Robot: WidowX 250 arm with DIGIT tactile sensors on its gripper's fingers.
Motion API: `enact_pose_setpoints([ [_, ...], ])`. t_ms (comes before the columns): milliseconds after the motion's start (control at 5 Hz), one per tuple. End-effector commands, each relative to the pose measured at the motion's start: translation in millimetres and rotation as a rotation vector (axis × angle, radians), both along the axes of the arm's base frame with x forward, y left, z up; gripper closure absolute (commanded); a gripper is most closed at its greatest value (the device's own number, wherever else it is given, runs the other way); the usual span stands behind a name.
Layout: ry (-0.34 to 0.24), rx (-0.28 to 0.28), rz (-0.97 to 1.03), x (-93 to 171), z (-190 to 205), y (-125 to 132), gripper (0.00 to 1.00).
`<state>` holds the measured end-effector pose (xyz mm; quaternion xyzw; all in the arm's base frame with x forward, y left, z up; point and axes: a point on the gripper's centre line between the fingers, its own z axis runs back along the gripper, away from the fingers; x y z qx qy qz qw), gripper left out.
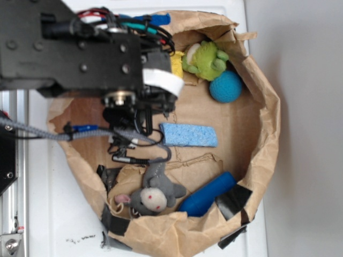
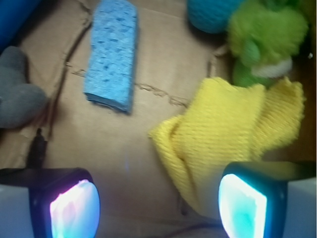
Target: Grab the yellow cloth.
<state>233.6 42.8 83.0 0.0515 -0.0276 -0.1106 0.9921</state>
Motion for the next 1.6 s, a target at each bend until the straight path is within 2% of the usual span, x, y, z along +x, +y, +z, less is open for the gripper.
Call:
enact_pose_setpoints([
  [0, -0.040, 0.091, 0.067, 26, -14, 36, 0.00],
  [200, -0.058, 0.070, 0.066, 38, -19, 45, 0.00],
  [400, -0.059, 0.083, 0.076, 49, -24, 53, 0.00],
  [600, -0.059, 0.077, 0.092, 48, -25, 49, 1.00],
  [1000, -0.052, 0.061, 0.078, 42, -15, 43, 1.00],
  [1200, -0.046, 0.007, 0.075, 37, 4, 33, 1.00],
  [1400, -0.029, -0.073, 0.072, 24, 29, 9, 1.00],
])
